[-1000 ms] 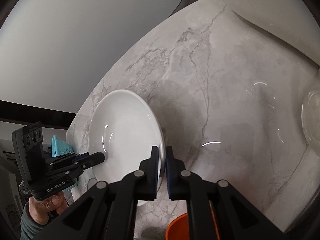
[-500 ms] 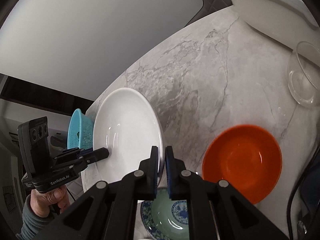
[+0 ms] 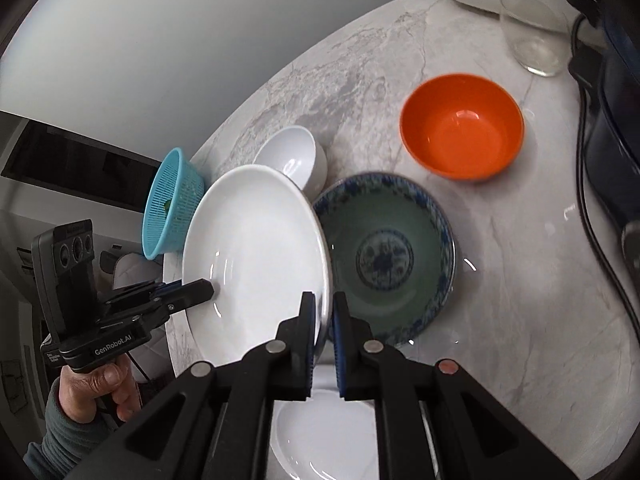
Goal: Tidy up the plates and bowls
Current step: 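Carry the held white dish over the stacked white plates with both grippers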
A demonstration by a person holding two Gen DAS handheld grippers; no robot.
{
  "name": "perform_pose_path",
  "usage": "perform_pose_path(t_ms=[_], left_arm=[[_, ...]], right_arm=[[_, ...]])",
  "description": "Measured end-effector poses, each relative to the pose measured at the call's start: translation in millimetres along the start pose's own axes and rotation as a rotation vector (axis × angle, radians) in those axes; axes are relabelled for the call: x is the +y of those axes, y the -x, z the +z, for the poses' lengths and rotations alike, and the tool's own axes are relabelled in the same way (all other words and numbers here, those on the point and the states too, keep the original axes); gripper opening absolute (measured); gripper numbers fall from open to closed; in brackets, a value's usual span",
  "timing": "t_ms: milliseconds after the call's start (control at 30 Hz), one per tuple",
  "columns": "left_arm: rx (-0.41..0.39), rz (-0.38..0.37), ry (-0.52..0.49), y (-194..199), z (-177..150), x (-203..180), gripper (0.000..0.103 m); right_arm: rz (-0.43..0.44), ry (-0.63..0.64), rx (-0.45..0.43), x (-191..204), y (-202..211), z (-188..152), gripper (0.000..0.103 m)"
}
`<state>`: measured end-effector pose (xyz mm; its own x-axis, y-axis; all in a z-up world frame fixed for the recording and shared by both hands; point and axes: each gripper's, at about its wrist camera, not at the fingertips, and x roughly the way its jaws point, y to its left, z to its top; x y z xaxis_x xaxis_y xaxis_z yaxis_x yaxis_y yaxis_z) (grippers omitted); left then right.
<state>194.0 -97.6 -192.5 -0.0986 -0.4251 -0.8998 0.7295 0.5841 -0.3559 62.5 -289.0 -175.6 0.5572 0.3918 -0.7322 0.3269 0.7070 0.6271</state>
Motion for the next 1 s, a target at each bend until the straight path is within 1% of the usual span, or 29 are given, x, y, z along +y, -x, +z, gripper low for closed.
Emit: perform_pose_path(t_ms=[133,233,300,533,633,767,867,1000], left_arm=[[0.015,-0.002,0.002,-2.6,-40.0,-13.1,0.01],[0.025,-0.018,0.036,-6.9,-66.7,-18.5,0.01],[0.027,-0.016,0.055,-10.6,-84.8,-24.2,0.01],[0.019,-0.002,0.159,-30.1,-142.5,-37.1,0.01],[0.024,0.01,0.215,-41.3,-163.7,-39.7,0.01],[0.018,0.038,0.273,-50.7,-184.7,-44.0,0.01],[0.012,0.055,0.313,-56.1,-198.5,-45.7,0.01],[0.016,0.091,0.336,-61.8,-212.1,-47.8,0.01]], right_arm=[[-0.021,-0.011,0.022,-4.4,2.2,-36.5,0.01],[-0.033,-0.007,0.047,-7.5,2.6,-56.9,0.01],[-0.032,-0.001,0.069,-11.2,2.6,-67.9,0.01],[-0.016,0.029,0.156,-28.4,-6.0,-93.1,0.01],[-0.016,0.063,0.198,-34.4,-12.2,-101.0,0.01],[-0.033,0.124,0.258,-39.4,-22.4,-114.2,0.01],[-0.026,0.136,0.295,-47.7,-33.8,-119.4,0.01],[-0.03,0.176,0.329,-48.2,-47.0,-122.5,0.01]])
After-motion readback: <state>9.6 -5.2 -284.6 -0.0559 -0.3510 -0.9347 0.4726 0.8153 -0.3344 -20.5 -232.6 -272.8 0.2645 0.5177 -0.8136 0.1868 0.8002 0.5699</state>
